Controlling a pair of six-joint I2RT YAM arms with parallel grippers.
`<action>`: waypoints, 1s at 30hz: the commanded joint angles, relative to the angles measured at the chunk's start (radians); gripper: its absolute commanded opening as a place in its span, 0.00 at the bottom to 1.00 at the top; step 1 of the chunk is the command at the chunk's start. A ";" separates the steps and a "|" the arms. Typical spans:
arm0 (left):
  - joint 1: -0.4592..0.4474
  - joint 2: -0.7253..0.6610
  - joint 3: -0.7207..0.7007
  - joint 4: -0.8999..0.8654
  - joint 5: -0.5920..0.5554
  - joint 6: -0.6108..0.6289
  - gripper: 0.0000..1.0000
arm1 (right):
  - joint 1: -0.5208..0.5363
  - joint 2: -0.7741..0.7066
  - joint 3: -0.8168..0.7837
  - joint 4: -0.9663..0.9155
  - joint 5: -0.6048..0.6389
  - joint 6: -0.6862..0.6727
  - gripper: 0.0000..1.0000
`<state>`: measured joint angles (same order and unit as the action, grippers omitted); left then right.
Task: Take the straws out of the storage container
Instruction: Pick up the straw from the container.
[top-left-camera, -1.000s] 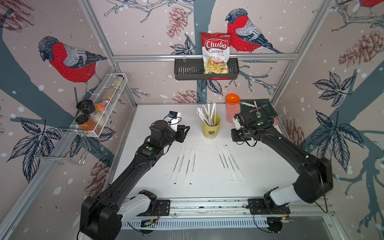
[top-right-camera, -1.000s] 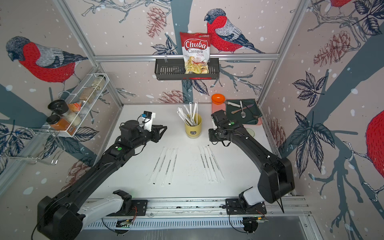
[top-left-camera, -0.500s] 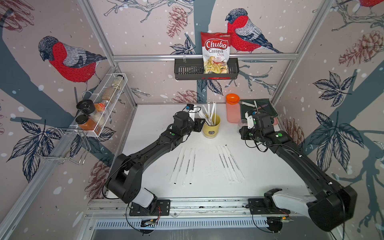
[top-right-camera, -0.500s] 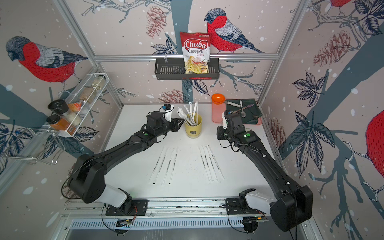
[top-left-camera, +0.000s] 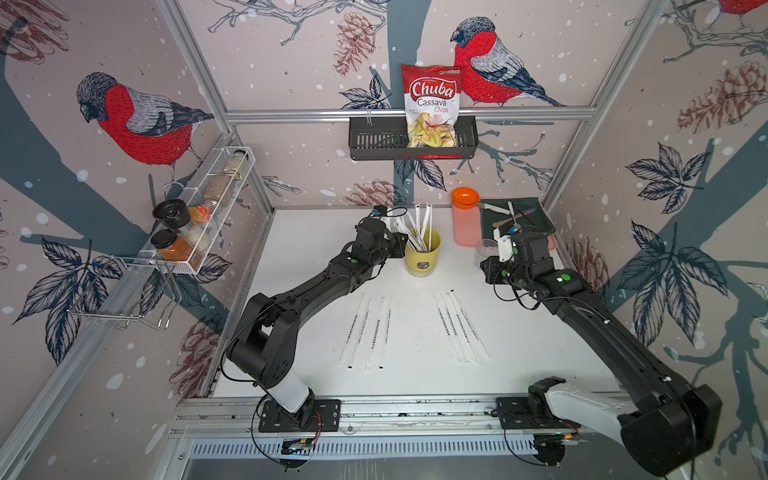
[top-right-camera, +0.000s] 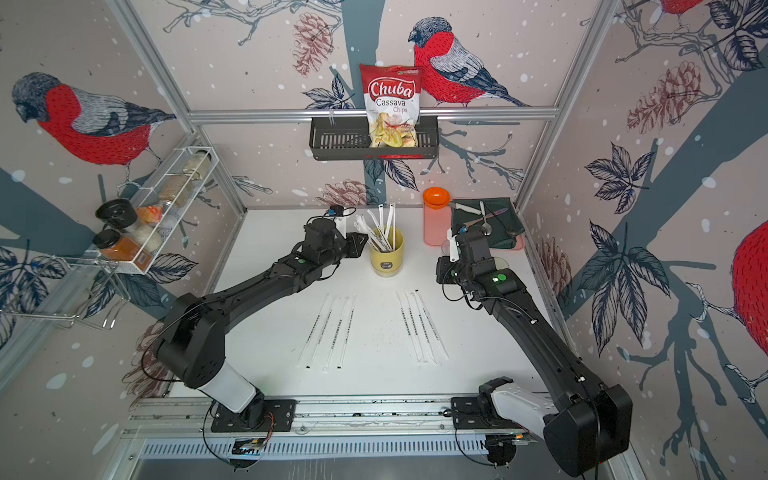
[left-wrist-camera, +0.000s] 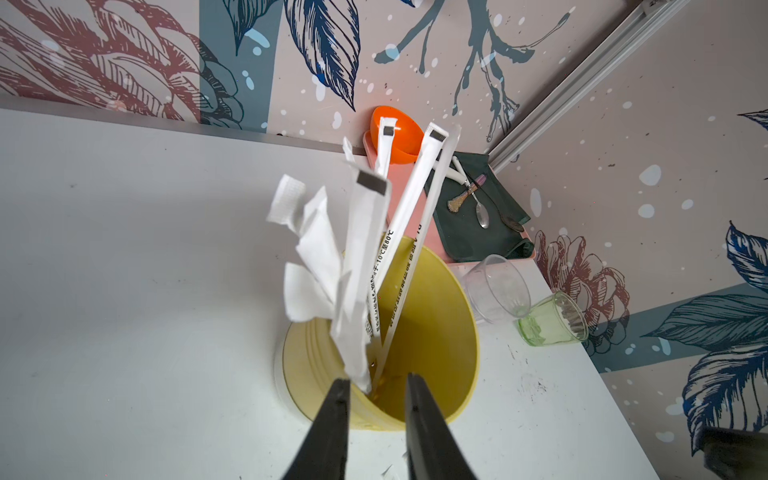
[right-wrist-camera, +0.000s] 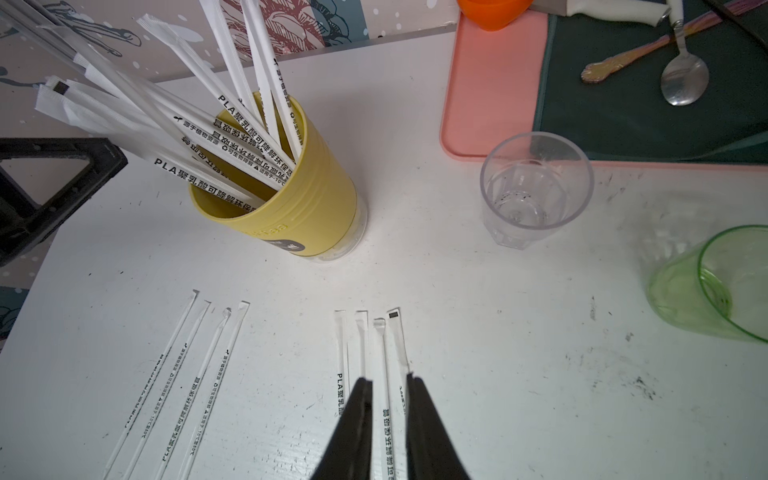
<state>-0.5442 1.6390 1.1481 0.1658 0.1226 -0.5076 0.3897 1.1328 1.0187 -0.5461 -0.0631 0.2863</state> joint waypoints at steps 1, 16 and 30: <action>0.000 0.016 0.027 -0.012 -0.014 0.005 0.27 | -0.002 -0.005 -0.006 0.034 -0.010 -0.010 0.20; 0.000 0.039 0.071 -0.048 -0.010 0.049 0.12 | -0.003 0.008 -0.008 0.038 -0.016 -0.010 0.21; -0.002 0.015 0.109 -0.102 0.047 0.093 0.03 | -0.003 0.012 -0.009 0.038 -0.026 -0.009 0.21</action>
<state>-0.5442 1.6707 1.2446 0.0780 0.1383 -0.4404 0.3862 1.1446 1.0096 -0.5247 -0.0818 0.2863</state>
